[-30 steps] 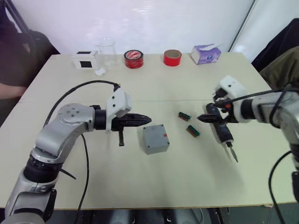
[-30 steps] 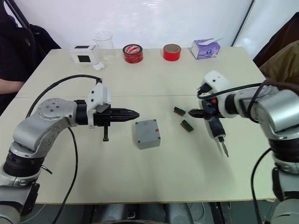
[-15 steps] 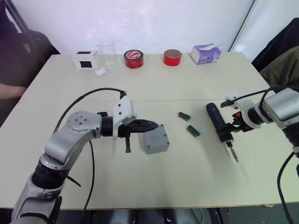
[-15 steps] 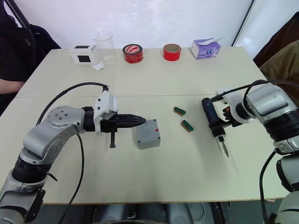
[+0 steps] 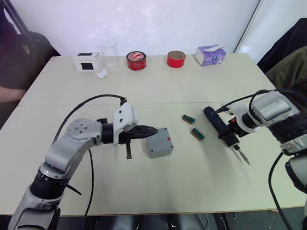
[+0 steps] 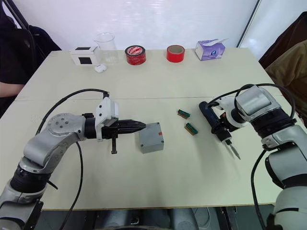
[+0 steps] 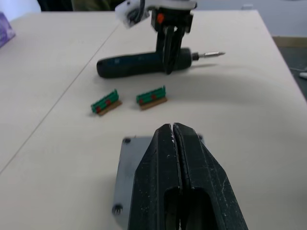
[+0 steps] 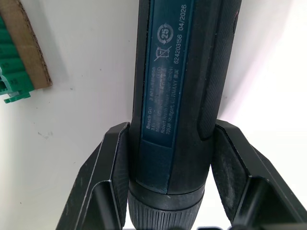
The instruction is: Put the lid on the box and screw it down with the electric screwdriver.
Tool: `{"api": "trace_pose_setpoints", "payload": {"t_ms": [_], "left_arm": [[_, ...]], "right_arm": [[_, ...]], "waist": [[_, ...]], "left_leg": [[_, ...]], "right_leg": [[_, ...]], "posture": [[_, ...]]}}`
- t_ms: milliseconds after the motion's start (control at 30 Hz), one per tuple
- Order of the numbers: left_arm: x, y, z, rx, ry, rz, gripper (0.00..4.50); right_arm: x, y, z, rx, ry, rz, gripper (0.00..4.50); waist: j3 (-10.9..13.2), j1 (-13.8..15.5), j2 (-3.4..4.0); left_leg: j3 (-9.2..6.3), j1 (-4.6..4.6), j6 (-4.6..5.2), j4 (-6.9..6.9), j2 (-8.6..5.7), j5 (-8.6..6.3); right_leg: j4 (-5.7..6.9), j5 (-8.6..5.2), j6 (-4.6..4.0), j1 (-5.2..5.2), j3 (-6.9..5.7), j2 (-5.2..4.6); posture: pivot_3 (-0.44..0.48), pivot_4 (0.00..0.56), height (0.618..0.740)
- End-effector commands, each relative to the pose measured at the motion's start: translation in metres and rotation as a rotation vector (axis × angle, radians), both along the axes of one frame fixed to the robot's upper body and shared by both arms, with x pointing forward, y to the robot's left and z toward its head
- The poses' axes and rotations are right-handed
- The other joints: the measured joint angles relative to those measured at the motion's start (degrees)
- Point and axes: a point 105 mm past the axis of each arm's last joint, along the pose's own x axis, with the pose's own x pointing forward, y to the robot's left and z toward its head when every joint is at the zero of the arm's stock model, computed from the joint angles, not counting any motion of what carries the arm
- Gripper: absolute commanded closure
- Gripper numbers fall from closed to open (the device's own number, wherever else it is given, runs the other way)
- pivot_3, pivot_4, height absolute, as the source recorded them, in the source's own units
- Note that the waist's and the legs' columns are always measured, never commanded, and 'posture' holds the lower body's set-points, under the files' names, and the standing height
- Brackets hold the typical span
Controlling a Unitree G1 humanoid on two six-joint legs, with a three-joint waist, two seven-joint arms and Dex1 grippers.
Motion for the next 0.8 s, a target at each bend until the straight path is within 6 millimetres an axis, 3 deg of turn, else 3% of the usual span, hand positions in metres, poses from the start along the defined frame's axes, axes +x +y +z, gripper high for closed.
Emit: {"api": "trace_pose_setpoints", "payload": {"t_ms": [33, 167, 300, 367, 533, 600, 700, 800], "left_arm": [[0.001, 0.008, -0.002, 0.015, -0.031, 0.002, 4.5], [0.003, 0.01, -0.01, 0.035, -0.027, -0.009, 4.5], [0.009, 0.011, -0.013, 0.041, -0.002, -0.029, 4.5], [0.01, 0.005, -0.013, 0.048, 0.005, -0.05, 4.5], [0.017, 0.002, -0.017, 0.104, -0.007, -0.054, 4.5], [0.018, -0.003, -0.016, 0.095, 0.003, -0.061, 4.5], [0.019, -0.003, -0.016, 0.095, 0.008, -0.064, 4.5], [0.023, -0.007, -0.019, 0.107, 0.026, -0.062, 4.5]], "right_arm": [[0.007, 0.007, 0.048, 0.021, -0.165, 0.042, 2.67], [0.003, 0.024, 0.084, 0.093, -0.301, 0.133, 2.67], [-0.006, 0.092, 0.14, 0.391, -0.721, 0.445, 2.67], [-0.019, 0.117, 0.156, 0.512, -0.973, 0.572, 2.67], [-0.037, 0.152, 0.145, 0.674, -1.178, 0.61, 2.67], [-0.04, 0.163, 0.131, 0.707, -1.199, 0.615, 2.67], [-0.04, 0.171, 0.121, 0.719, -1.203, 0.61, 2.67], [-0.044, 0.179, 0.122, 0.872, -1.296, 0.551, 2.67]], "waist": [[0.0, 0.0, 0.04], [0.1, 0.2, 0.19], [0.1, -0.1, 0.18], [0.0, 0.0, 0.05], [0.0, 0.6, -0.01], [0.0, 0.5, -0.01], [0.0, 0.2, -0.01], [0.0, 0.0, -0.01]], "left_leg": [[0.01, -0.01, 0.0, 0.0, 0.0, 0.0], [0.03, -0.11, 0.0, -0.01, -0.01, 0.0], [0.05, -0.09, 0.0, -0.03, 0.0, 0.0], [0.03, -0.06, 0.0, -0.08, 0.08, 0.0], [-0.11, -0.13, -0.01, -0.02, -0.05, 0.01], [-0.07, -0.11, 0.01, 0.08, -0.13, 0.01], [-0.05, -0.11, 0.06, 0.11, -0.16, 0.02], [-0.07, -0.08, 0.06, 0.1, -0.08, 0.03]], "right_leg": [[0.01, 0.0, 0.0, -0.02, 0.01, 0.0], [0.03, 0.0, 0.0, -0.15, 0.01, -0.03], [0.03, 0.0, 0.0, -0.13, 0.03, -0.01], [0.05, 0.0, 0.0, -0.13, 0.03, 0.08], [0.05, 0.0, 0.01, -0.05, -0.06, -0.02], [0.05, 0.01, 0.03, 0.02, -0.04, -0.11], [0.05, 0.02, 0.04, 0.03, -0.04, -0.13], [0.08, 0.01, 0.03, 0.01, -0.04, -0.02]], "posture": [[0.0, 0.15, 0.74], [0.0, 0.15, 0.74], [0.0, 0.15, 0.74], [0.0, 0.15, 0.74], [0.0, 0.15, 0.74], [0.0, 0.15, 0.74], [0.0, 0.15, 0.74], [0.0, 0.15, 0.74]]}}
